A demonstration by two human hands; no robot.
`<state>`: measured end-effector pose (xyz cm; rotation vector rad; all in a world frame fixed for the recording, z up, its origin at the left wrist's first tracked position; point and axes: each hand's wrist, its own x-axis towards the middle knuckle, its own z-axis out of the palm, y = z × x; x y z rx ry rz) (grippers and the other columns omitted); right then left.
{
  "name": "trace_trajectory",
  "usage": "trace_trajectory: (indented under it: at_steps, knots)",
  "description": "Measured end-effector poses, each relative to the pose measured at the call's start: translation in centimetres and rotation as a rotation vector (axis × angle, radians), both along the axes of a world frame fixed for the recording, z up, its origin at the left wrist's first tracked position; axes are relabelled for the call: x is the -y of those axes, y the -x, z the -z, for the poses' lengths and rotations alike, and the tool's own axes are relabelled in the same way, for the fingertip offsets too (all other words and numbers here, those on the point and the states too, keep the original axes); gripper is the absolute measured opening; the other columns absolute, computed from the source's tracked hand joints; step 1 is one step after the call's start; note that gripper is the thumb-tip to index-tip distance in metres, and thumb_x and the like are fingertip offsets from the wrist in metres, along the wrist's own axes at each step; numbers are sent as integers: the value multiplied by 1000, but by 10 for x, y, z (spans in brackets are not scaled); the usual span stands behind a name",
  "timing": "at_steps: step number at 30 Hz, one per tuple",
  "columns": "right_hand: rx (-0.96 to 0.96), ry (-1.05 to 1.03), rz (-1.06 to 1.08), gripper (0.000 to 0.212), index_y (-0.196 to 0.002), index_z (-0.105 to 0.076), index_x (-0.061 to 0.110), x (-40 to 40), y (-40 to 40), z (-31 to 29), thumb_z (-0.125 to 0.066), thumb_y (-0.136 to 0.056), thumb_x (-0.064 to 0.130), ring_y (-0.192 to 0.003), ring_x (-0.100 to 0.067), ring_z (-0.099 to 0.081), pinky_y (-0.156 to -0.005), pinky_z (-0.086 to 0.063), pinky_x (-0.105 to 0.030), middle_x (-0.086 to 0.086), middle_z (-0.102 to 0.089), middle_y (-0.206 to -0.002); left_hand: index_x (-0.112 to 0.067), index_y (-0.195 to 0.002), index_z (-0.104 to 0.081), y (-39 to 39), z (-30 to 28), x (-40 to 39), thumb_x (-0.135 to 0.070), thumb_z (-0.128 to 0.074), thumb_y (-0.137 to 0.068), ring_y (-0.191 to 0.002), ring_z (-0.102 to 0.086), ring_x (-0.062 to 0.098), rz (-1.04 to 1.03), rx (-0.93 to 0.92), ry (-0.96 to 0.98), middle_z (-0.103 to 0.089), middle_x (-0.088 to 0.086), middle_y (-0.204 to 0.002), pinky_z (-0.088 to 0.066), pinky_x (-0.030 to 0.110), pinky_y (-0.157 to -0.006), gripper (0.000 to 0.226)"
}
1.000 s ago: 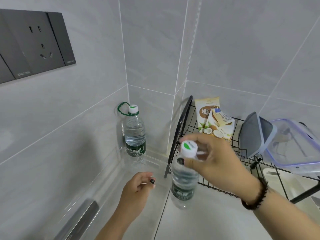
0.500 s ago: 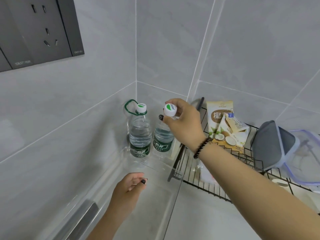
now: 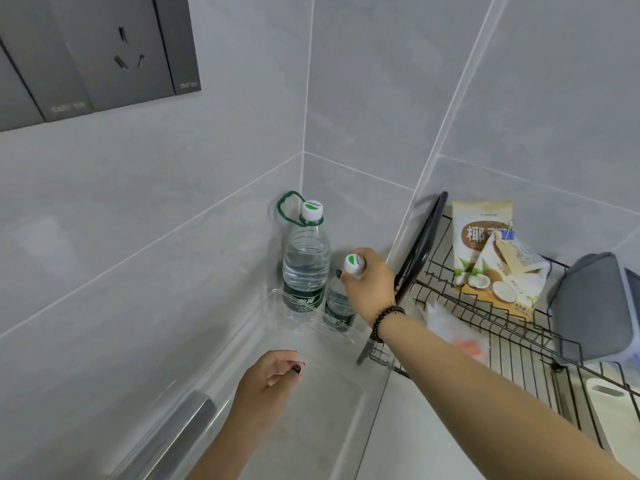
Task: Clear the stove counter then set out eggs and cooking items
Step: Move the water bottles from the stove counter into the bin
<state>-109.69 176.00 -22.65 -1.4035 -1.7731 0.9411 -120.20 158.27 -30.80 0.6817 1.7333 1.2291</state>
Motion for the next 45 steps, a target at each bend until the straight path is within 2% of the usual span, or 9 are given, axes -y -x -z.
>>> trace_trajectory:
  at_steps: [7,18,21,25,29,32,36,40,45]
  knots:
    - [12,47,7,31,-117,-57,10,2,3,20,-64,-88,3,-70,0,-51,-48,-38,1,-1,-59,-96,-26,-97,-69,0,5,2,-33,-63,-67,-92,-70,16,-2,29,3,-75,-9,-91,-49,33,-83,32]
    - [-14,37,25,30,-114,-57,10,4,-3,28,-66,-86,4,-71,0,-53,-49,-40,-1,-3,-60,-96,-26,-98,-69,-11,9,8,-36,-62,-67,-92,-71,18,6,41,23,-75,-11,-91,-49,39,-90,33]
    - [29,31,19,32,-115,-57,11,2,-3,27,-68,-85,6,-77,-9,-56,-49,-38,-2,-5,-63,-103,-28,-97,-69,-10,7,9,-35,-62,-67,-93,-70,20,6,32,25,-75,-10,-92,-49,38,-87,31]
    - [64,43,-21,40,-125,-54,14,3,-5,22,-67,-87,7,-79,-5,-55,-53,-39,0,-4,-60,-117,-26,-96,-69,-11,3,8,-34,-62,-67,-94,-70,19,0,26,12,-75,-9,-91,-48,35,-85,30]
    - [79,-54,-84,50,-136,-47,16,16,-11,11,-64,-89,9,-115,-5,-48,-90,-33,-5,2,-51,-135,-28,-94,-70,-13,-4,8,-34,-63,-67,-94,-70,18,-1,9,5,-75,-5,-93,-48,34,-85,29]
    - [0,-109,-108,49,-135,-48,18,32,-22,3,-63,-89,10,-116,2,-42,-96,-32,-10,7,-49,-133,-26,-95,-70,-15,-11,12,-31,-65,-67,-93,-70,17,-3,17,0,-75,-3,-94,-48,30,-81,29]
    - [-101,-104,-182,43,-128,-53,20,64,-48,3,-62,-88,5,-115,-2,-52,-96,-41,-8,4,-55,-126,-22,-98,-69,-21,-20,20,-7,-70,-83,-93,-68,14,11,13,27,-75,-2,-96,-48,28,-83,22]
    - [-143,7,-218,40,-117,-54,31,95,-78,11,-61,-89,4,-108,-1,-57,-91,-55,-32,13,-57,-116,-23,-99,-69,-33,-35,29,-2,-67,-84,-94,-68,13,11,-28,34,-75,-4,-94,-50,33,-88,26]
    - [-207,-19,-197,43,-107,-56,36,127,-110,11,-58,-88,-3,-100,0,-60,-82,-53,-19,14,-62,-111,-26,-99,-68,-55,-55,49,-11,-65,-83,-96,-69,15,26,-54,19,-75,-9,-93,-50,34,-88,22]
